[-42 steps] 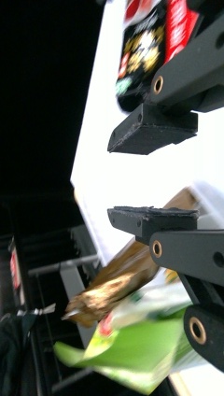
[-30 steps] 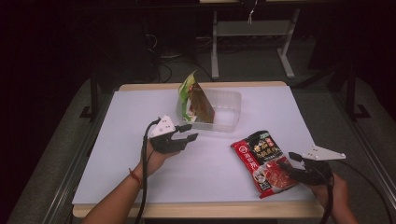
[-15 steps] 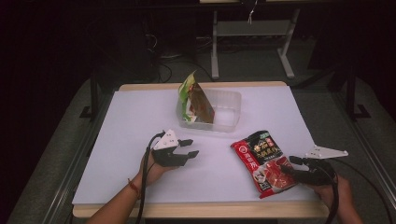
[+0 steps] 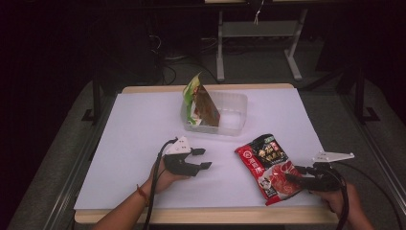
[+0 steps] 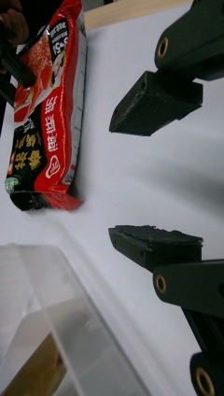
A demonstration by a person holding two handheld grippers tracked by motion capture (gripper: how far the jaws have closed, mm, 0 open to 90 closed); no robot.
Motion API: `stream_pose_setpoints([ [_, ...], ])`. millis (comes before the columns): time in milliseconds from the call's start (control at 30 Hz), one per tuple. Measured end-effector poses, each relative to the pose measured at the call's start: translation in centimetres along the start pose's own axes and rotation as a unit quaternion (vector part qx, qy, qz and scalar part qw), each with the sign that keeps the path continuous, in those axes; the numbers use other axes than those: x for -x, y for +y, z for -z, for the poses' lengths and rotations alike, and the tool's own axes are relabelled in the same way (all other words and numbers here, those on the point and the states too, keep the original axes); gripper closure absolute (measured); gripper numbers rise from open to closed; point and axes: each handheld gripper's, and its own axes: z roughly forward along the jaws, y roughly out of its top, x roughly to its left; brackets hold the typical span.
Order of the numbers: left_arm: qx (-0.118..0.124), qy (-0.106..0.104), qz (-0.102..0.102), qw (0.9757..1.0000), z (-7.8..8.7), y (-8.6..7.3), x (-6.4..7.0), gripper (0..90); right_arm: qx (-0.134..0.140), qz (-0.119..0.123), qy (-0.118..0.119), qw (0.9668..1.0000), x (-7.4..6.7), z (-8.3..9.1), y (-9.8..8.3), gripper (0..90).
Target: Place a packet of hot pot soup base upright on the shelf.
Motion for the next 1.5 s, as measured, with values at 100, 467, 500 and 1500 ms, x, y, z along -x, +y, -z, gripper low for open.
stream_pose_setpoints([
  [100, -0.017, -0.021, 0.01, 0.9996, -1.1, -0.1, 0.4, 38.5, -0.005, 0.004, -0.023, 0.9997, -1.2, -0.7, 0.4, 47.9],
  [467, -0.027, -0.064, 0.067, 0.9953, -3.1, 0.1, 1.4, 33.4, -0.005, 0.018, -0.012, 0.9997, -3.5, -2.4, 0.9, 49.5],
  [500, -0.03, -0.066, 0.076, 0.9945, -3.4, 0.1, 1.4, 29.4, -0.005, 0.022, -0.017, 0.9996, -4.0, -2.8, 1.1, 49.6],
  [1500, -0.068, 0.002, 0.041, 0.9969, -5.4, 1.2, 1.5, 72.6, 0.005, 0.033, 0.0, 0.9994, -5.7, -3.7, 1.4, 50.1],
])
